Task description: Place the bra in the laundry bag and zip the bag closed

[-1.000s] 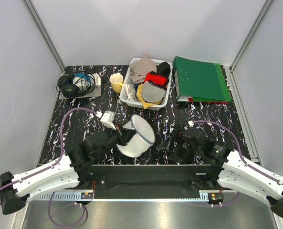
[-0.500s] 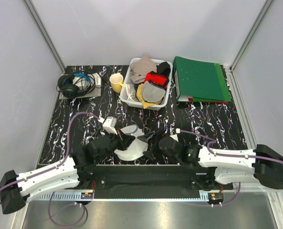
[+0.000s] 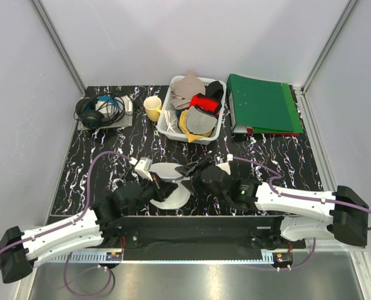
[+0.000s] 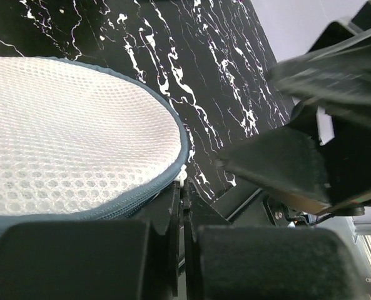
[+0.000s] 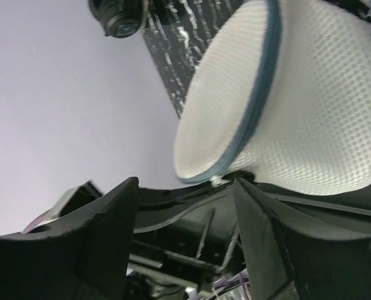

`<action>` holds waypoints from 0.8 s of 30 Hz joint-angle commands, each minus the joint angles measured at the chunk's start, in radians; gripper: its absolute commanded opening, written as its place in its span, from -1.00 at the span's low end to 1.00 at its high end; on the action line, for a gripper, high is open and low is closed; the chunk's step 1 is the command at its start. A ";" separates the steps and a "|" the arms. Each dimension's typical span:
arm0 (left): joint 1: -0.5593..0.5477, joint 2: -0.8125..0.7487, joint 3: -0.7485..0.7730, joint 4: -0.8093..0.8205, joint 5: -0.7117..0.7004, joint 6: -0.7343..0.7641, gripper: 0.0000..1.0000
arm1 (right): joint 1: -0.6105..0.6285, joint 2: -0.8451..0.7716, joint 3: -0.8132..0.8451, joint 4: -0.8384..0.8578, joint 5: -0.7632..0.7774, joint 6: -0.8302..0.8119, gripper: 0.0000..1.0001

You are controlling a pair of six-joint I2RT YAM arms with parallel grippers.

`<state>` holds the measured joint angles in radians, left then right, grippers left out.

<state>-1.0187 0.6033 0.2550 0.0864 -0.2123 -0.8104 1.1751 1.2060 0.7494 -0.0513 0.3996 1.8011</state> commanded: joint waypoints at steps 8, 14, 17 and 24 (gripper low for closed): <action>-0.004 0.003 0.012 0.084 0.043 0.013 -1.00 | -0.011 0.081 0.013 -0.055 -0.008 0.012 0.20; -0.006 0.018 0.009 0.104 0.077 0.048 -1.00 | -0.092 0.173 0.025 0.040 -0.077 -0.045 -0.52; -0.006 0.056 0.051 0.075 0.126 0.094 -1.00 | -0.130 0.176 -0.004 0.085 -0.094 -0.087 -1.00; 0.069 -0.036 0.194 -0.405 -0.045 0.036 -1.00 | -0.455 -0.106 -0.173 0.080 -0.428 -0.586 -1.00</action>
<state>-1.0084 0.6392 0.3374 -0.0757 -0.1680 -0.7574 0.8993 1.2438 0.6243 0.0151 0.1699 1.5757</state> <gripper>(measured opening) 0.012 0.021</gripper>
